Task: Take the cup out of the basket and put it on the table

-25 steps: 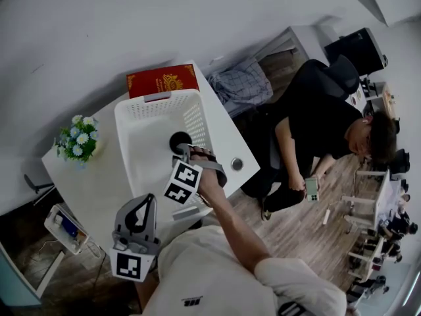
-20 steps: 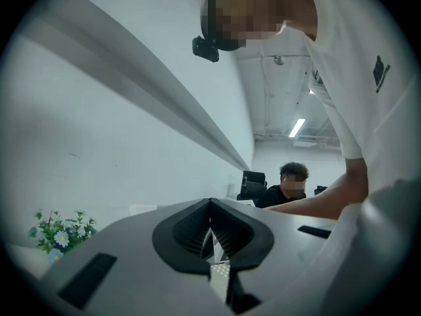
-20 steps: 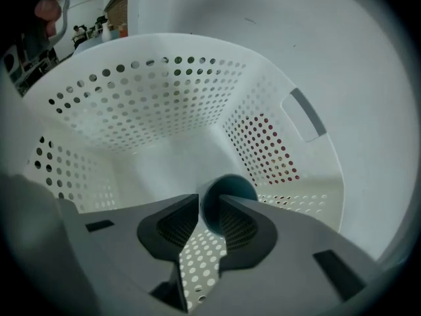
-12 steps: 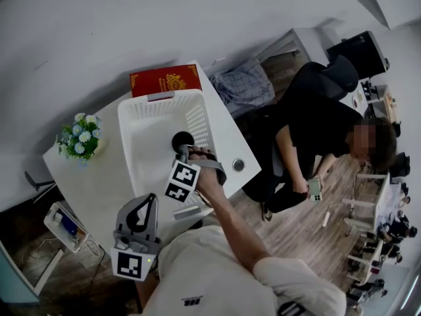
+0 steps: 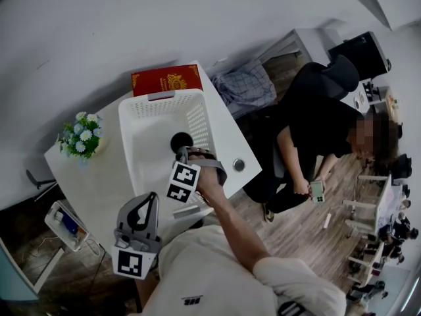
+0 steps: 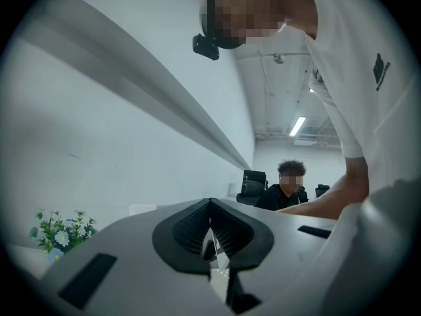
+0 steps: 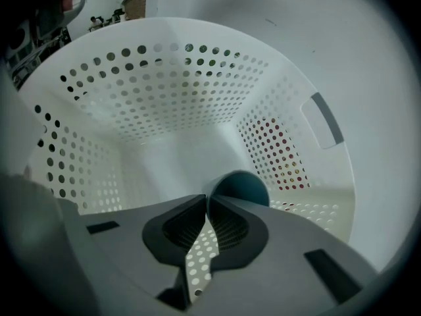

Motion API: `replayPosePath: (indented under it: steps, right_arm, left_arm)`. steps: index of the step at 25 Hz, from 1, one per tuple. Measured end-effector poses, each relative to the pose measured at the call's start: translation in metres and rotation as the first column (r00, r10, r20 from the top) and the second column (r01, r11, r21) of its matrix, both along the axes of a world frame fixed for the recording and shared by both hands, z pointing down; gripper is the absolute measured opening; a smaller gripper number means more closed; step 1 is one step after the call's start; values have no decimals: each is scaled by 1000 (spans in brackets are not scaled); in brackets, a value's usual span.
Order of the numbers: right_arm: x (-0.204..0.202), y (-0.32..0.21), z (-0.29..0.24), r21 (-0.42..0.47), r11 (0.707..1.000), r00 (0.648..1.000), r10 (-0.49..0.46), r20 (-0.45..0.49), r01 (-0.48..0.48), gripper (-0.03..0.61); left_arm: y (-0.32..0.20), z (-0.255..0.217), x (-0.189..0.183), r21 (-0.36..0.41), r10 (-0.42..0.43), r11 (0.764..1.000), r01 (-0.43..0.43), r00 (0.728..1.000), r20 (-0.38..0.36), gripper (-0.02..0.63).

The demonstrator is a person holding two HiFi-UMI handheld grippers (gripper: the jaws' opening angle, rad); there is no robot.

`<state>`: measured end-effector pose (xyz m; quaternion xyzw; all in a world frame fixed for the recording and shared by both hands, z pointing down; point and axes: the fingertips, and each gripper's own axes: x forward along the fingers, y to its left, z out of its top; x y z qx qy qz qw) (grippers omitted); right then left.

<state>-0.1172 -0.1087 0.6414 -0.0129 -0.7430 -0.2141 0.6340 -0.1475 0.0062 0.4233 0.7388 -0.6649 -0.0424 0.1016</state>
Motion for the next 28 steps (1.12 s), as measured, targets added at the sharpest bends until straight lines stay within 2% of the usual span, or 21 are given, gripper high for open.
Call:
replayPosePath:
  steps: [9, 28]
  right_arm:
    - [1, 3, -3, 1, 999, 999, -32, -2, 32, 34]
    - [8, 15, -48, 10, 999, 996, -47, 72, 47, 34]
  left_arm:
    - [2, 0, 2, -4, -6, 1000, 6, 1000, 12, 9]
    - [13, -10, 18, 3, 5, 1000, -5, 998, 55, 9]
